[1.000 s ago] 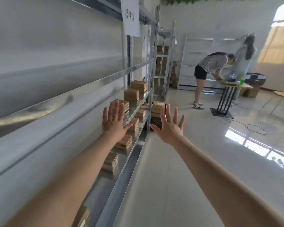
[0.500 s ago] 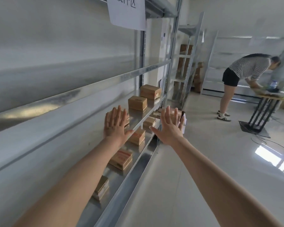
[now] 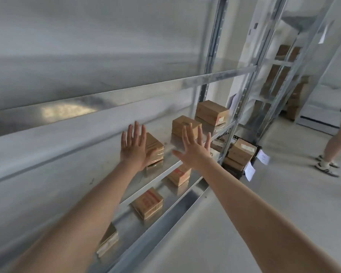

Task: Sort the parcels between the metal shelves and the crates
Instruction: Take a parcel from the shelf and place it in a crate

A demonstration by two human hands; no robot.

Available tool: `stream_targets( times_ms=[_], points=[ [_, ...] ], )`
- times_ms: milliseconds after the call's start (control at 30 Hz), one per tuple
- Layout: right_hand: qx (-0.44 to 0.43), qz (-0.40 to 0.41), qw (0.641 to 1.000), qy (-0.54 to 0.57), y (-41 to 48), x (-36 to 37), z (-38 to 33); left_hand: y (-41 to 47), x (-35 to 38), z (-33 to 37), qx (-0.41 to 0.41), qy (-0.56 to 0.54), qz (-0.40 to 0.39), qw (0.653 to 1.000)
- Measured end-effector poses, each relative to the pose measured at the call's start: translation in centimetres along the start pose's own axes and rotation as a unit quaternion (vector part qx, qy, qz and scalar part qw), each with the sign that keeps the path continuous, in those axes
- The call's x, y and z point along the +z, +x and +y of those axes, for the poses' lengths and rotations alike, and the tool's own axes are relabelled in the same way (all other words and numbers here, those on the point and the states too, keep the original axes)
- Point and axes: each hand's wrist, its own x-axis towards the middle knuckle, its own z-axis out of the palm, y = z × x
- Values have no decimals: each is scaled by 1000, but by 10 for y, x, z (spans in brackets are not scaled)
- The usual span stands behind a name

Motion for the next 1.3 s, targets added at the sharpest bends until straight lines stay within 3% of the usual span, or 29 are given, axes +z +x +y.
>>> stream_targets(
  times_ms=[100, 200, 333, 433, 533, 667, 733, 833, 900, 967, 1033, 1133, 1300],
  points=[
    [-32, -29, 999, -2, 54, 11, 7, 36, 24, 1, -97, -125, -37, 987],
    [-45, -70, 996, 46, 101, 30, 11, 69, 49, 1, -196, -240, -75, 948],
    [-59, -167, 974, 139, 148, 66, 12, 87, 85, 4, -311, -378, -88, 868],
    [-74, -227, 947, 215, 176, 88, 12, 98, 109, 12, -381, -466, -55, 796],
    [-93, -278, 915, 278, 199, 115, 13, 99, 129, 23, -415, -543, -33, 730],
    [-118, -320, 882, 325, 218, 140, 15, 107, 250, -25, -452, -619, -19, 642],
    [-123, -328, 855, 382, 220, 143, 16, 98, 231, -7, -459, -613, -3, 643],
    [-144, -352, 795, 473, 218, 146, 15, 100, 131, 58, -413, -648, 27, 639],
    [-140, -357, 763, 521, 215, 151, 14, 103, 118, 73, -386, -688, 47, 613],
    [-130, -355, 735, 563, 213, 149, 11, 106, 114, 75, -377, -696, 66, 607],
    [-121, -343, 730, 579, 215, 143, 11, 111, 111, 71, -376, -689, 68, 616],
    [-140, -344, 727, 578, 221, 132, 13, 115, 101, 65, -385, -698, 48, 602],
    [-144, -321, 729, 587, 219, 119, 10, 109, 95, 63, -385, -682, 40, 621]
  ],
)
